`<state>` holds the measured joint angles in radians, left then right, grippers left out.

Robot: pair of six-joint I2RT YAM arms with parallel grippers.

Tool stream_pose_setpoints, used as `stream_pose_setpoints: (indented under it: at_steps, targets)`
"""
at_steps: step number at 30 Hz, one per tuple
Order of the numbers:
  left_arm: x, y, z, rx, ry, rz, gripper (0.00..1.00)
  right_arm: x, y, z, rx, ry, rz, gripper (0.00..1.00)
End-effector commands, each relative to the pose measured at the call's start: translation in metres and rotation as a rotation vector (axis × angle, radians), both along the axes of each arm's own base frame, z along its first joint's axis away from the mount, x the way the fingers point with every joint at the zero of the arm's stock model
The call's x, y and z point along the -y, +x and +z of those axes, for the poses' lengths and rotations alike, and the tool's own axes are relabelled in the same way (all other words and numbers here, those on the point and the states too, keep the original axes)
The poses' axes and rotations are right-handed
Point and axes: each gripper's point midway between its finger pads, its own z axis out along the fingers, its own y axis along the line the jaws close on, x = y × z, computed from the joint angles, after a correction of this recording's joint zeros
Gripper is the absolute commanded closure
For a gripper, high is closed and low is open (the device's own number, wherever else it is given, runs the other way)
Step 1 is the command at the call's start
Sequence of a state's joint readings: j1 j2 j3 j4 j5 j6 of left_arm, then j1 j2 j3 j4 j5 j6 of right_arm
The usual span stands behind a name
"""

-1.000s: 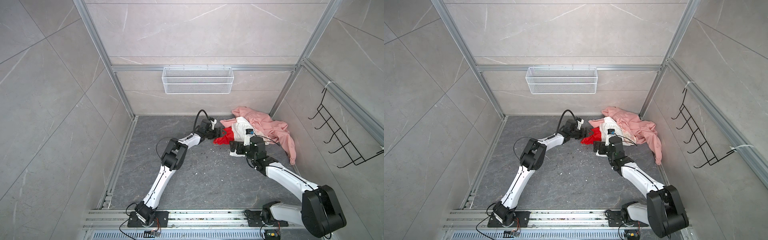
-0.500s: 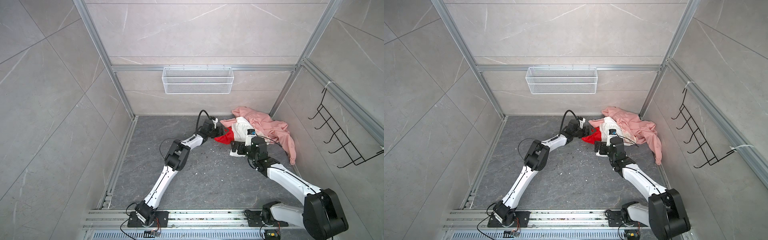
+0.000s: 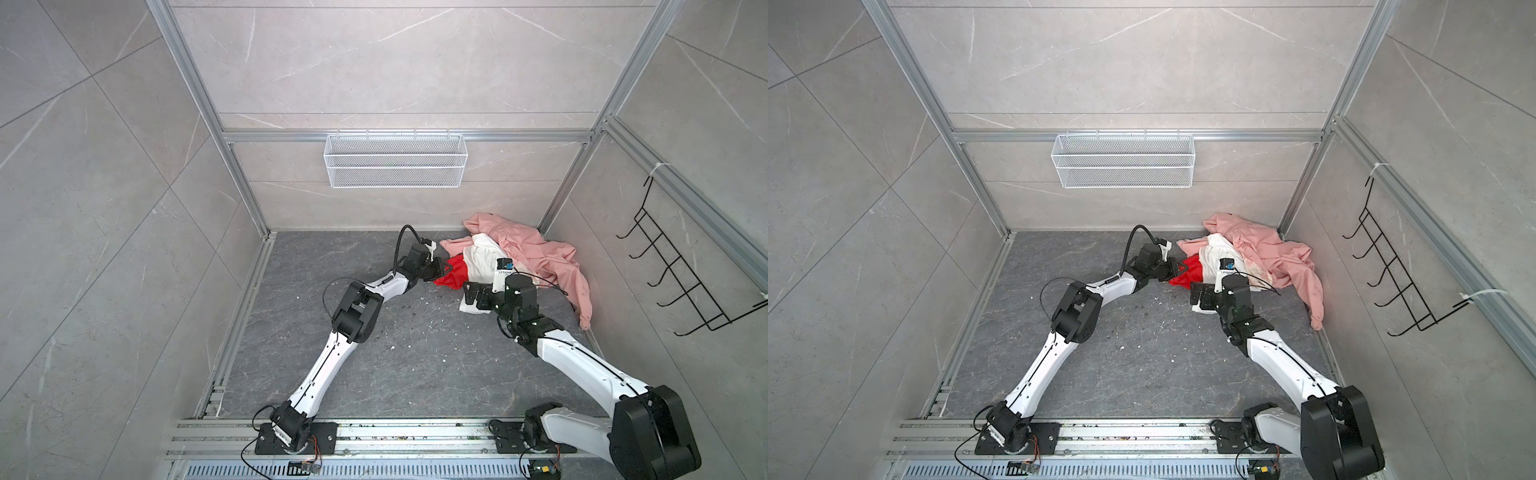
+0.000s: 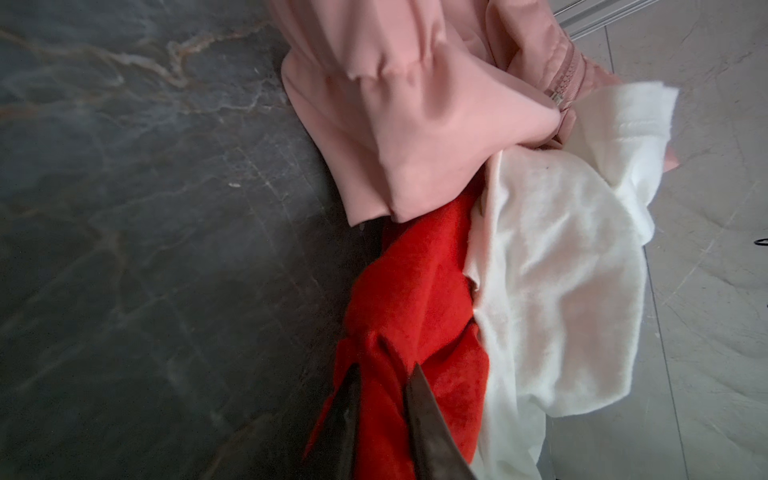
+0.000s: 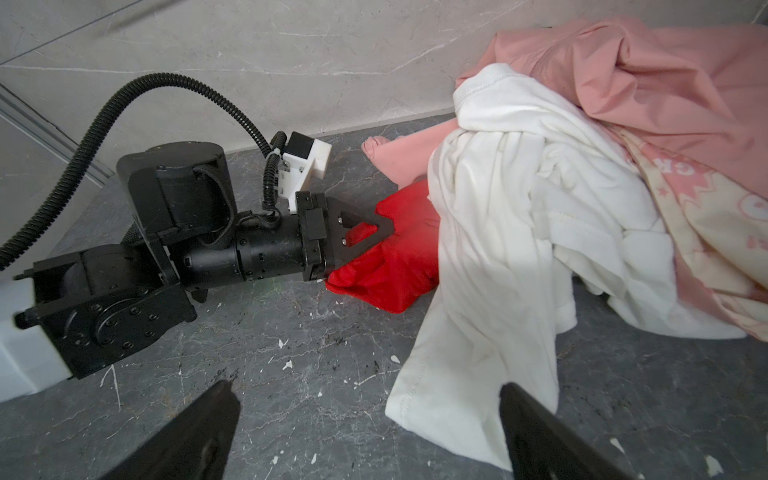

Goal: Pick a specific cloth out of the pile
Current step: 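Close the left gripper on the red cloth's edge, then lift the red cloth with the left gripper while the right gripper holds the white cloth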

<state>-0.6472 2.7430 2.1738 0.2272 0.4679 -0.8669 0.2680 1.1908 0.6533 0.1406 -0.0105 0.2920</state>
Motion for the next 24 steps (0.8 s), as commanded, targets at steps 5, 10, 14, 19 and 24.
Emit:
stream_pose_setpoints:
  at_steps: [5, 10, 14, 19, 24]
  targets:
    - [-0.016, -0.009, 0.033, 0.022, -0.001, -0.029, 1.0, 0.008, -0.002, 0.002, 0.013, -0.03, -0.022, 0.0]
    - [-0.015, -0.012, 0.069, 0.06, -0.043, -0.042, 1.0, 0.007, 0.003, 0.001, 0.009, -0.03, -0.028, 0.0]
    - [-0.016, -0.015, 0.085, 0.073, -0.064, -0.048, 1.0, 0.009, 0.008, 0.0, 0.005, -0.027, -0.044, 0.0]
    - [-0.018, -0.02, 0.113, 0.113, -0.088, -0.057, 1.0, 0.011, 0.012, 0.003, 0.009, -0.039, -0.063, 0.0]
    - [-0.022, -0.024, 0.136, 0.154, -0.091, -0.063, 1.0, 0.014, 0.015, 0.007, 0.018, -0.057, -0.075, 0.0]
